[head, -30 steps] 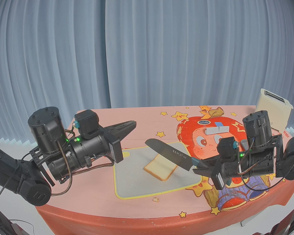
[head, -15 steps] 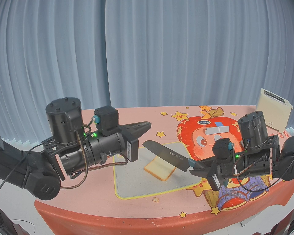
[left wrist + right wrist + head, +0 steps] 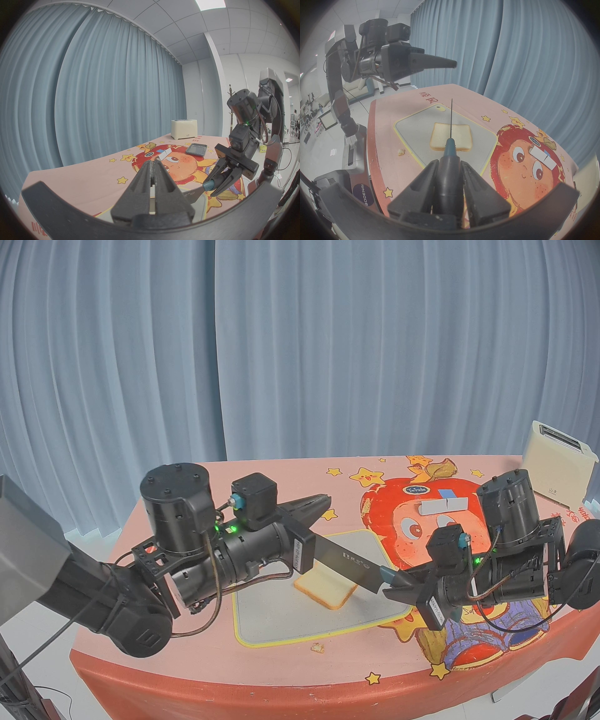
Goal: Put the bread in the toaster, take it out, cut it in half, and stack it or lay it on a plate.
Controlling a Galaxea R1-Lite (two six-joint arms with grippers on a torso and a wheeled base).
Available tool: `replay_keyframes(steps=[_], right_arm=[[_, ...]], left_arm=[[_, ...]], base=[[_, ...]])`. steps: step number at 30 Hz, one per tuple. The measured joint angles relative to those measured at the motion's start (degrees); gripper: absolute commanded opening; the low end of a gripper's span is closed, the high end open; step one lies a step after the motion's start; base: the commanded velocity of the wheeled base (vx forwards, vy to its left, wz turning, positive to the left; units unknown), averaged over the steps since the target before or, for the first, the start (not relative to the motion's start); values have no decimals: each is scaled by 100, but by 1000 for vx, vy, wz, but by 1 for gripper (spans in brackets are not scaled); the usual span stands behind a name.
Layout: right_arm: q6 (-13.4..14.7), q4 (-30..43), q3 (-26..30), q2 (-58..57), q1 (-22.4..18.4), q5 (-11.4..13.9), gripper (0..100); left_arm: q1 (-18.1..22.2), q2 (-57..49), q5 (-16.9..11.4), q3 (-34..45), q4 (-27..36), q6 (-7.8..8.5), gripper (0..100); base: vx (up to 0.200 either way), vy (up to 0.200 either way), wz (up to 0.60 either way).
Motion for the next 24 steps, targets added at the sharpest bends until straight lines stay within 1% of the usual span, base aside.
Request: replay_keyframes(steps=[8,24], right_arm=[[-2,4,-44,41,0,-5,0],[-2,0,-63,140,6,-5,0]], left_arm=[[-68,402,11,-99,-26,17,0],[-44,868,17,-289,-39,11,0]], base=[[0,0,0],[0,0,0]])
